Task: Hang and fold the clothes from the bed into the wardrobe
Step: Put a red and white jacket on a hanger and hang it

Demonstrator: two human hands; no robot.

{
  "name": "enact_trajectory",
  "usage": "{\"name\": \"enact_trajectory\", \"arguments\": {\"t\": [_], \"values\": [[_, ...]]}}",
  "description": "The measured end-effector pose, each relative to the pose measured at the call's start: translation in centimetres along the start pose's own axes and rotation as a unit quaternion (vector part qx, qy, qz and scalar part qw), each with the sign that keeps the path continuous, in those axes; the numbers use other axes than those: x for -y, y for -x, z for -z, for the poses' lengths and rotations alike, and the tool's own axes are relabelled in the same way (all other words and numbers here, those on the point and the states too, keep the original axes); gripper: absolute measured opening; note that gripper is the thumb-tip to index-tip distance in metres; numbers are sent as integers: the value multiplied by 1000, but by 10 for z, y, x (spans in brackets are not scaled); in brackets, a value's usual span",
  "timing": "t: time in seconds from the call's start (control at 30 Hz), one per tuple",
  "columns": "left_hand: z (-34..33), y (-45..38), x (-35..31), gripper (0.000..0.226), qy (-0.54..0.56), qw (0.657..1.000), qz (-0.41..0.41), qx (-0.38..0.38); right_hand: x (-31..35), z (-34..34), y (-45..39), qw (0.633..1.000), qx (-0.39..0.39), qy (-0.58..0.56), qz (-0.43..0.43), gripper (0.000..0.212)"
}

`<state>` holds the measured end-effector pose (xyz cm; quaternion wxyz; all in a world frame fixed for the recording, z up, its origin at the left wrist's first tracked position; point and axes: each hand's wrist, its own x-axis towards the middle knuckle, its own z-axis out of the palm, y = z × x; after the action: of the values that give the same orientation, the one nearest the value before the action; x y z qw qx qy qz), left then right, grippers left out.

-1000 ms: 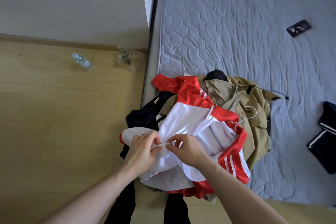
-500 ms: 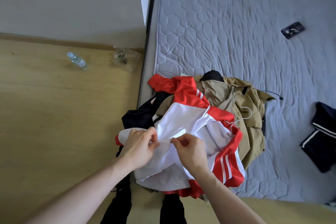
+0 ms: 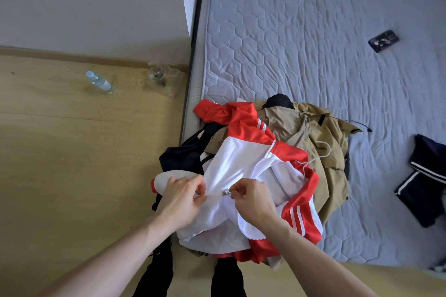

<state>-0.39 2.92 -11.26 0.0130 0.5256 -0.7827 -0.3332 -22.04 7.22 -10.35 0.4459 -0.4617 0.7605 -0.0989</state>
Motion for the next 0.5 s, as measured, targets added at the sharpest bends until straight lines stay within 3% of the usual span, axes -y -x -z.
{"name": "enact_trajectory", "arguments": {"t": [0.17,0.27,0.5], "values": [[5,-2,5,32,-48,999,-1,-6,-10,24,-17,997,-25,74,-24,24],[12,0,32,36,-84,995,44,-12,-29,61,-33,987,-87,131,-41,20],[4,-1,52,43,-103,992,73,-1,-102,123,-39,965,-176,59,-183,16]]}}
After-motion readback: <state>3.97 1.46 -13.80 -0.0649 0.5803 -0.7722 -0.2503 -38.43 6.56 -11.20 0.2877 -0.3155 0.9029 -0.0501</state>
